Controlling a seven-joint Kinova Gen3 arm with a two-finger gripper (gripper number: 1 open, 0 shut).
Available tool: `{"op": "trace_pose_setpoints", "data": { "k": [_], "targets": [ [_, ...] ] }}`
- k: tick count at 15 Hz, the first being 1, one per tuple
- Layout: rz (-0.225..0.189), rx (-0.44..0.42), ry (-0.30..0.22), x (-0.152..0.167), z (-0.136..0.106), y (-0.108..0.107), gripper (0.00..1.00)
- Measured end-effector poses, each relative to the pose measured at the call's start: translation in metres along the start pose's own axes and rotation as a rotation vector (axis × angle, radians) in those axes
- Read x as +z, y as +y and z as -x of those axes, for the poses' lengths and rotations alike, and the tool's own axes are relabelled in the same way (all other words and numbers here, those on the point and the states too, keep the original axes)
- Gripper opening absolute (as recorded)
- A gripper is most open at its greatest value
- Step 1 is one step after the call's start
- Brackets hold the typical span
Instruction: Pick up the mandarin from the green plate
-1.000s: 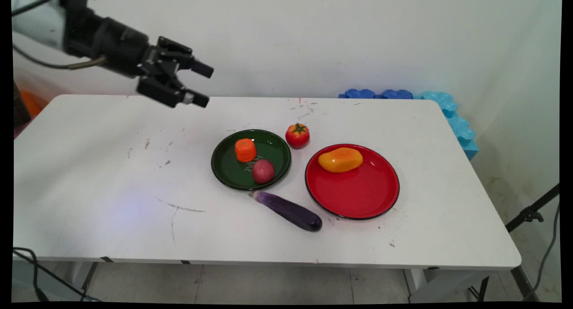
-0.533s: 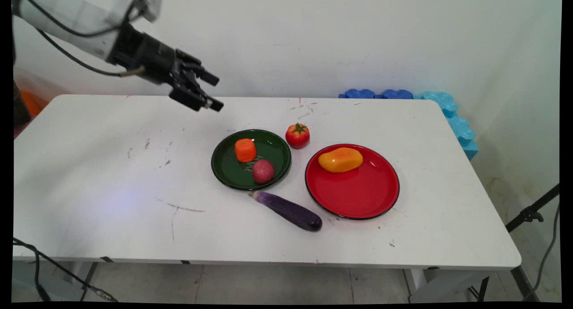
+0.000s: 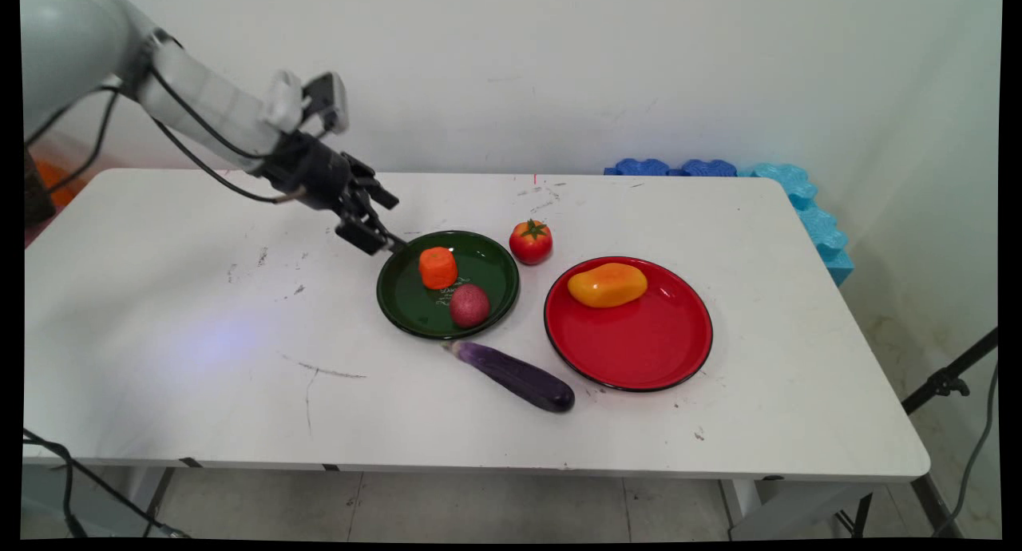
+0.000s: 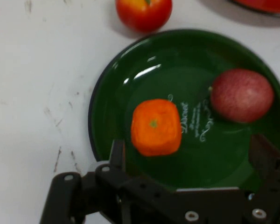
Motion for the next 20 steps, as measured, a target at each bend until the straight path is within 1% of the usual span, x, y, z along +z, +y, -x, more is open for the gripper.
{"op": "trace_pose_setpoints", "data": {
  "k": [4, 6, 12, 18, 19, 20],
  "targets": [
    [-0.012, 0.002, -0.04, 0.037, 0.01, -0.005, 1.0],
    [-0.009, -0.009, -0.046, 0.051, 0.013, -0.006, 1.0],
    [0.0, -0.056, -0.029, 0.085, 0.015, -0.012, 1.0],
    [0.005, -0.085, -0.002, 0.105, 0.016, -0.015, 1.0],
    [0.006, -0.088, 0.002, 0.108, 0.016, -0.016, 0.0],
    [0.007, -0.091, 0.005, 0.11, 0.016, -0.015, 0.0]
  ]
}}
